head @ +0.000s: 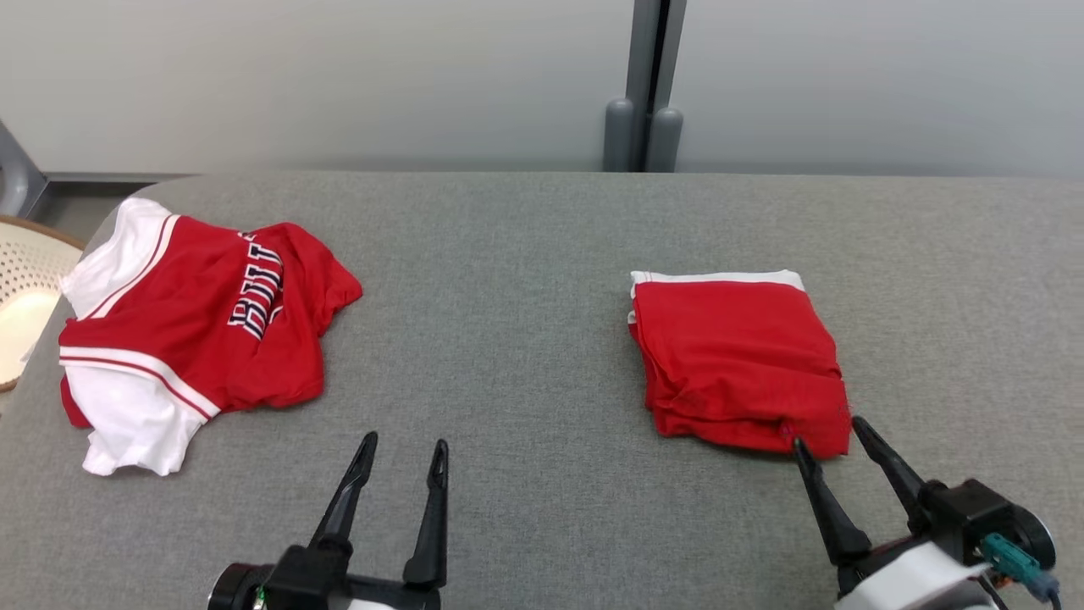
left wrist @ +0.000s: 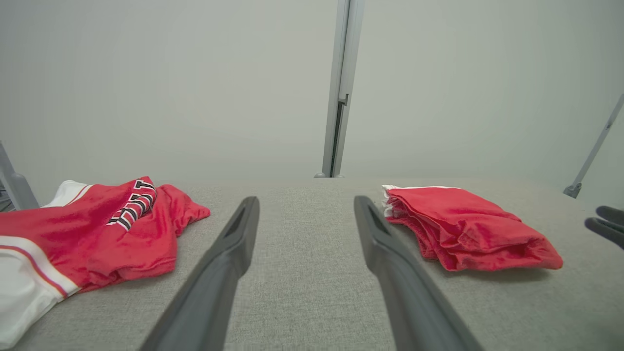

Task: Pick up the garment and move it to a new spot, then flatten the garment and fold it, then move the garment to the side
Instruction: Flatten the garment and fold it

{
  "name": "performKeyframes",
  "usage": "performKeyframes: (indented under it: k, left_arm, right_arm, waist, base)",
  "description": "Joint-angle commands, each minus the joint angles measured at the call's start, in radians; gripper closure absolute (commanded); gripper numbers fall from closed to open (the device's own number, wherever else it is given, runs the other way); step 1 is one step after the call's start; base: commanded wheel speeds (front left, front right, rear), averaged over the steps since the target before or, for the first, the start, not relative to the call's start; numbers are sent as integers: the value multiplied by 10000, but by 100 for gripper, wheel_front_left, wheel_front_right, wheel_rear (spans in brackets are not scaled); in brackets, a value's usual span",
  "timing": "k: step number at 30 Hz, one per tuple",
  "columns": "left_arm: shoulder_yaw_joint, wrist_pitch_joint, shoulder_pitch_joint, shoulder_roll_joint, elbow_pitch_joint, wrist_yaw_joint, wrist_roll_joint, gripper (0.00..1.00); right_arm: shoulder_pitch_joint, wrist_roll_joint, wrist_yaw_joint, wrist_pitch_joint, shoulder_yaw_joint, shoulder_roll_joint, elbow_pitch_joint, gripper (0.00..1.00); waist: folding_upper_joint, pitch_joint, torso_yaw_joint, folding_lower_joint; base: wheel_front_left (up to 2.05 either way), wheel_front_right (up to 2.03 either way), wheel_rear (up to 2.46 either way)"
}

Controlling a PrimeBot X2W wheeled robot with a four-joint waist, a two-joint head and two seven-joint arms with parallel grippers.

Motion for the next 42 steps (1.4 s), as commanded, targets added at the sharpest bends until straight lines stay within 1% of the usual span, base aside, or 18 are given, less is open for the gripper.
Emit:
performKeyframes:
  k: [1, 5, 11, 12, 13, 14, 17, 19, 24, 28, 29, 31, 33, 37, 42]
  left_arm:
    - [220, -3, 287, 34, -92, 64, -19, 0]
    - [627, -3, 854, 32, -276, -5, 160, 0]
    - [728, -3, 1185, 34, -201, -219, 411, 0]
    - [688, -3, 1170, 34, -190, -263, 453, 0]
    - [652, -3, 1145, 35, -171, -272, 504, 0]
    - [616, -3, 1115, 35, -155, -277, 537, 0]
    - [502, -1, 1041, 32, -149, -258, 581, 0]
    - [405, -1, 990, 35, -153, -283, 581, 0]
    - [119, -3, 848, 34, -96, -350, 587, 0]
    - [-182, -1, 582, 34, -58, -429, 506, 0]
    - [-182, -1, 582, 34, -58, -429, 506, 0]
    - [-447, -2, 292, 34, -3, -447, 426, 0]
    - [-585, -2, 131, 34, 17, -406, 357, 0]
    - [-695, -2, -95, 34, 72, -361, 266, 0]
    - [-770, -2, -326, 34, 77, -291, 192, 0]
  right_arm:
    - [324, -115, -16, -102, -191, 55, 42, 0]
    - [1034, -289, -16, -94, -643, 358, -224, 0]
    - [1354, -455, -16, -97, -671, 718, -157, 0]
    - [1305, -415, -16, -97, -580, 753, -55, 9]
    - [1140, -423, -16, -96, -500, 752, 31, 64]
    - [935, -420, -20, -98, -500, 796, 143, 100]
    - [296, -566, -18, -85, -486, 956, 684, 100]
    - [-242, -794, -20, -77, -409, 958, 1287, 100]
    - [-1815, -1111, -20, -78, -60, 884, 3351, 100]
    - [-3073, -1091, -20, -81, 253, 712, 4710, 100]
    - [-3073, -1091, -20, -81, 253, 712, 4710, 100]
    - [-3696, -1096, -20, -78, 431, 505, 5477, 100]
    - [-3953, -1110, -20, -80, 626, 432, 5825, 100]
    - [-4005, -1034, -20, -80, 844, 436, 6041, 100]
    - [-3448, -967, -20, -80, 1248, 609, 5661, 100]
  waist:
    - [0, -388, -303, 0]
    - [0, -704, -510, 0]
    - [0, -938, -464, 0]
    - [0, -957, -414, 0]
    - [0, -971, -357, 0]
    - [0, -981, -296, 0]
    - [0, -964, -59, 0]
    - [0, -939, 134, 0]
    - [0, -796, 645, 0]
    - [0, -313, 1102, 0]
    - [0, -313, 1102, 0]
    - [0, 115, 1438, 0]
    - [0, 354, 1614, 0]
    - [0, 610, 1824, 0]
    - [0, 847, 1985, 0]
  base:
    - [0, 0, 0]
    - [0, 0, 0]
    - [0, 0, 0]
    - [0, 0, 0]
    - [0, 0, 0]
    - [0, 0, 0]
    - [0, 0, 0]
    - [0, 0, 0]
    - [0, 0, 0]
    - [0, 0, 0]
    - [0, 0, 0]
    - [0, 0, 0]
    - [0, 0, 0]
    - [0, 0, 0]
    - [0, 0, 0]
